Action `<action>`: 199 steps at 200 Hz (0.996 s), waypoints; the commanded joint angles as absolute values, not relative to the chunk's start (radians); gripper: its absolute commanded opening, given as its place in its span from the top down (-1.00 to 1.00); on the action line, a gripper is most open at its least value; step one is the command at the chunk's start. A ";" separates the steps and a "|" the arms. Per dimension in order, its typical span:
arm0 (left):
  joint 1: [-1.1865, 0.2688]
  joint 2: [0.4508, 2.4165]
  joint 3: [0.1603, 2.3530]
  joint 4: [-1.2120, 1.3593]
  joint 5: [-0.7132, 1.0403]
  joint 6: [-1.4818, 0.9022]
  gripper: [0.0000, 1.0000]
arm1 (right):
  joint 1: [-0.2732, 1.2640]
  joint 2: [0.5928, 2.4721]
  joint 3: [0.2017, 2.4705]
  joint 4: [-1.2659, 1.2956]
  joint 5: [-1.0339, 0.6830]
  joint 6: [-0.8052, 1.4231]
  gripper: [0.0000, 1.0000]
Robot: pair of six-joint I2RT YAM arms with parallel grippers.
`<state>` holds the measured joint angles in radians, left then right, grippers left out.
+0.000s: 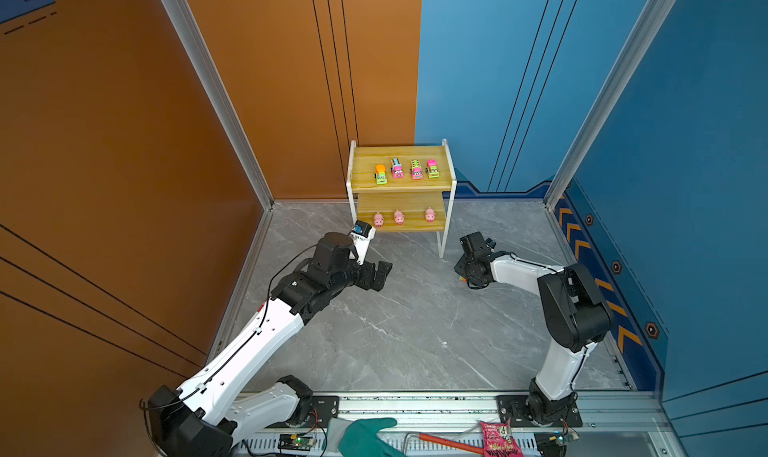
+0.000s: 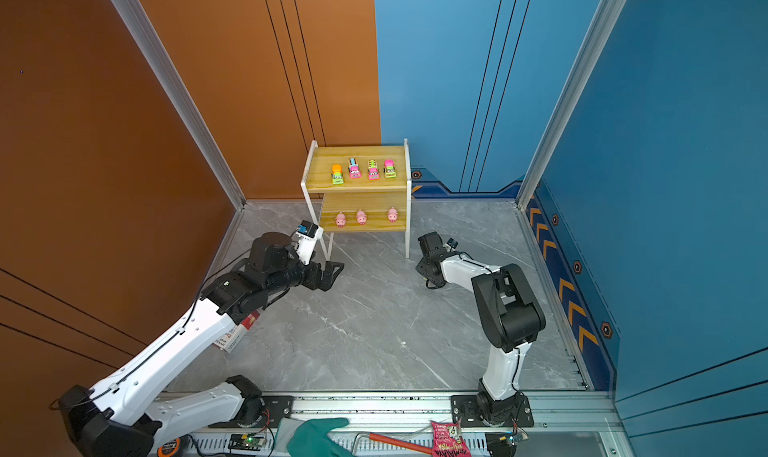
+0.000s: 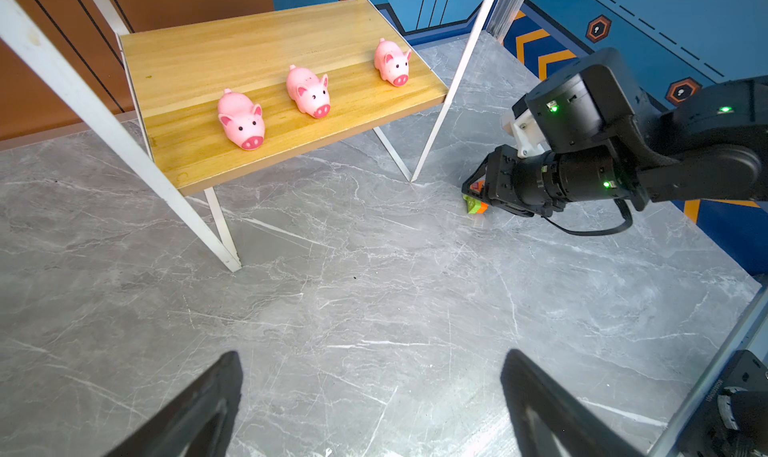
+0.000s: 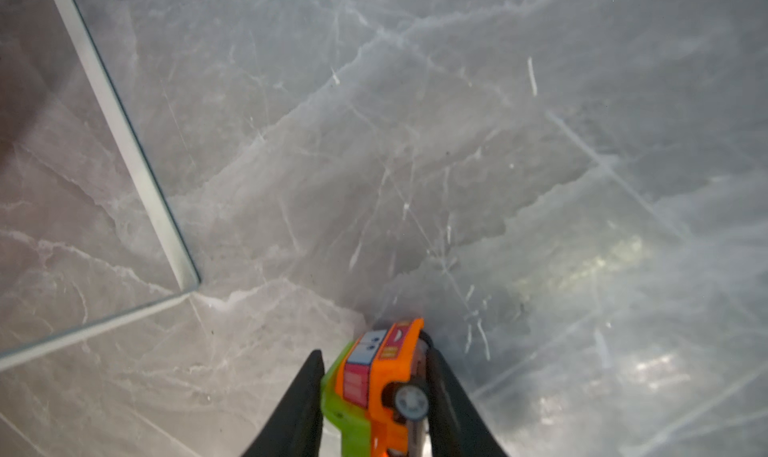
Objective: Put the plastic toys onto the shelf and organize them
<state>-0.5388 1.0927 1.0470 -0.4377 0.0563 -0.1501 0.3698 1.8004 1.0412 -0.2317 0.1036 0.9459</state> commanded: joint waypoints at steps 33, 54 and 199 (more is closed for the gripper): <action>-0.516 1.074 1.039 -0.446 0.071 -0.153 -0.96 | 0.466 1.655 0.910 -0.200 0.058 0.957 0.20; -0.506 1.068 1.039 -0.446 0.071 -0.156 -0.96 | 0.538 1.618 0.886 -0.182 0.064 0.993 0.19; -0.542 1.094 1.037 -0.460 0.000 -0.158 -0.96 | 0.632 1.427 0.837 -0.230 0.157 0.859 -0.06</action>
